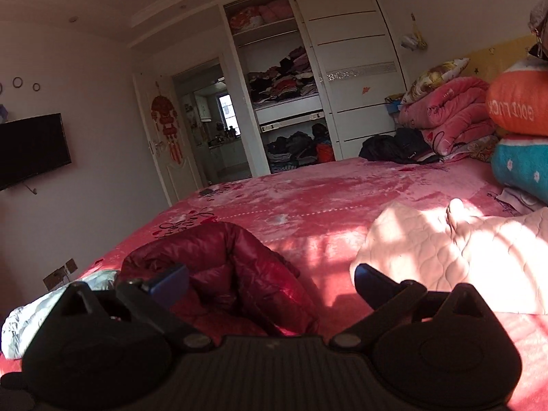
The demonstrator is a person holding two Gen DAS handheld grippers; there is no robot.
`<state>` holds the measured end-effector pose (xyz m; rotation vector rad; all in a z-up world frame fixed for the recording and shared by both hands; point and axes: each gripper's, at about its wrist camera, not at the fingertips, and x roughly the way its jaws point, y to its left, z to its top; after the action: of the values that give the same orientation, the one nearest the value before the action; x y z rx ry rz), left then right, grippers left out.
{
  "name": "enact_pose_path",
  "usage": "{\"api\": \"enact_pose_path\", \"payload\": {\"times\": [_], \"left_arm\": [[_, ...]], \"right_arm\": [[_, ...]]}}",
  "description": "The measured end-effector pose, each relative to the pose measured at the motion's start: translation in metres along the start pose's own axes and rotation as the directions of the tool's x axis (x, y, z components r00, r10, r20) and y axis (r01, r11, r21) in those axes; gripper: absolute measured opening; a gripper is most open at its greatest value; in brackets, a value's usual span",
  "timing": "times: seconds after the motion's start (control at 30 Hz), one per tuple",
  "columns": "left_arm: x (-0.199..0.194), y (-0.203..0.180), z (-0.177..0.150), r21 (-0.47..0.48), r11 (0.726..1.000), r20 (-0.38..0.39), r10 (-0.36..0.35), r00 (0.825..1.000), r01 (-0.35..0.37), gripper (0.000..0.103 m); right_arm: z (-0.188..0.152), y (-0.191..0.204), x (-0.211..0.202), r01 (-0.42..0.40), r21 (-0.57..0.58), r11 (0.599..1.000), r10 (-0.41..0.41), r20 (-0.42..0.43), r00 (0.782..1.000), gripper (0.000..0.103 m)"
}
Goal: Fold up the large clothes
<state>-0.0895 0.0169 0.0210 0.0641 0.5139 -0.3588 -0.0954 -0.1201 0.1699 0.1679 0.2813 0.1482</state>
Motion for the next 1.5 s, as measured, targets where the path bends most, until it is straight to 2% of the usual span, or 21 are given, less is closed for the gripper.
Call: {"api": "enact_pose_path", "payload": {"times": [0.1,0.17,0.3,0.37,0.47,0.53,0.6,0.7,0.77,0.83,0.93,1.0,1.03,1.07,1.13,1.17,1.2,1.23,1.3,1.4,1.5], "left_arm": [[-0.019,0.029,-0.006,-0.037,0.998,0.000,0.053,0.999,-0.053,0.047],[-0.033,0.053,-0.008,-0.076,0.993,-0.001,0.088,0.996,-0.087,0.047],[-0.059,0.094,-0.013,-0.161,0.974,0.005,0.163,0.987,-0.160,0.052],[-0.069,0.115,-0.015,-0.213,0.959,-0.002,0.191,0.982,-0.187,0.055],[-0.097,0.155,-0.019,-0.308,0.926,-0.005,0.230,0.973,-0.220,0.055],[-0.106,0.173,-0.018,-0.346,0.906,-0.002,0.260,0.966,-0.244,0.055],[-0.112,0.188,-0.015,-0.381,0.885,0.001,0.290,0.957,-0.267,0.057],[-0.124,0.203,-0.014,-0.424,0.861,0.008,0.316,0.949,-0.283,0.061],[-0.128,0.209,-0.016,-0.449,0.847,0.010,0.324,0.946,-0.285,0.062],[-0.132,0.215,-0.018,-0.466,0.838,0.012,0.326,0.945,-0.283,0.062],[-0.139,0.213,-0.021,-0.478,0.832,0.012,0.324,0.946,-0.280,0.064],[-0.143,0.215,-0.026,-0.483,0.829,0.006,0.326,0.945,-0.282,0.065],[-0.144,0.215,-0.027,-0.486,0.826,0.002,0.327,0.945,-0.285,0.066],[-0.151,0.218,-0.034,-0.490,0.823,-0.003,0.330,0.944,-0.289,0.067],[-0.153,0.219,-0.038,-0.490,0.818,-0.013,0.339,0.941,-0.301,0.068],[-0.153,0.218,-0.038,-0.487,0.816,-0.018,0.347,0.938,-0.312,0.068],[-0.153,0.217,-0.037,-0.484,0.814,-0.023,0.354,0.935,-0.320,0.068],[-0.152,0.215,-0.035,-0.481,0.813,-0.028,0.361,0.932,-0.329,0.068],[-0.150,0.210,-0.030,-0.474,0.811,-0.034,0.371,0.928,-0.342,0.068],[-0.138,0.197,-0.022,-0.448,0.823,-0.041,0.371,0.928,-0.349,0.068],[-0.127,0.181,-0.010,-0.401,0.850,-0.033,0.360,0.932,-0.342,0.069]], "right_arm": [[0.002,0.049,0.002,-0.080,-0.130,0.988,0.074,-0.051,0.996,0.102],[-0.006,0.076,0.012,-0.105,-0.204,0.973,0.086,-0.102,0.991,0.102],[-0.034,0.130,0.044,-0.145,-0.413,0.899,0.061,-0.212,0.975,0.102],[-0.053,0.154,0.061,-0.189,-0.526,0.829,0.061,-0.251,0.966,0.097],[-0.074,0.177,0.086,-0.197,-0.665,0.721,0.038,-0.245,0.969,0.094],[-0.085,0.186,0.103,-0.196,-0.727,0.658,0.027,-0.238,0.971,0.093],[-0.092,0.194,0.116,-0.202,-0.764,0.613,0.027,-0.235,0.972,0.093],[-0.109,0.211,0.135,-0.186,-0.847,0.497,0.007,-0.210,0.978,0.093],[-0.123,0.220,0.148,-0.209,-0.893,0.398,-0.004,-0.230,0.973,0.093],[-0.133,0.225,0.159,-0.212,-0.923,0.321,-0.029,-0.233,0.972,0.093],[-0.146,0.231,0.178,-0.219,-0.944,0.246,-0.075,-0.243,0.967,0.091],[-0.152,0.234,0.189,-0.215,-0.951,0.221,-0.106,-0.243,0.964,0.081],[-0.154,0.236,0.194,-0.218,-0.952,0.216,-0.122,-0.248,0.961,0.072],[-0.156,0.236,0.198,-0.217,-0.953,0.210,-0.133,-0.248,0.960,0.058],[-0.159,0.239,0.204,-0.190,-0.961,0.201,-0.153,-0.222,0.963,0.040],[-0.158,0.240,0.205,-0.175,-0.961,0.212,-0.159,-0.211,0.965,0.029],[-0.156,0.240,0.206,-0.156,-0.961,0.228,-0.163,-0.195,0.967,0.025],[-0.151,0.240,0.207,-0.138,-0.959,0.247,-0.159,-0.181,0.971,0.016],[-0.135,0.238,0.205,-0.077,-0.952,0.296,-0.145,-0.125,0.981,0.010],[-0.089,0.226,0.195,0.055,-0.907,0.418,-0.136,-0.003,0.991,0.006],[-0.036,0.196,0.180,0.204,-0.823,0.529,-0.174,0.130,0.976,0.004]]}}
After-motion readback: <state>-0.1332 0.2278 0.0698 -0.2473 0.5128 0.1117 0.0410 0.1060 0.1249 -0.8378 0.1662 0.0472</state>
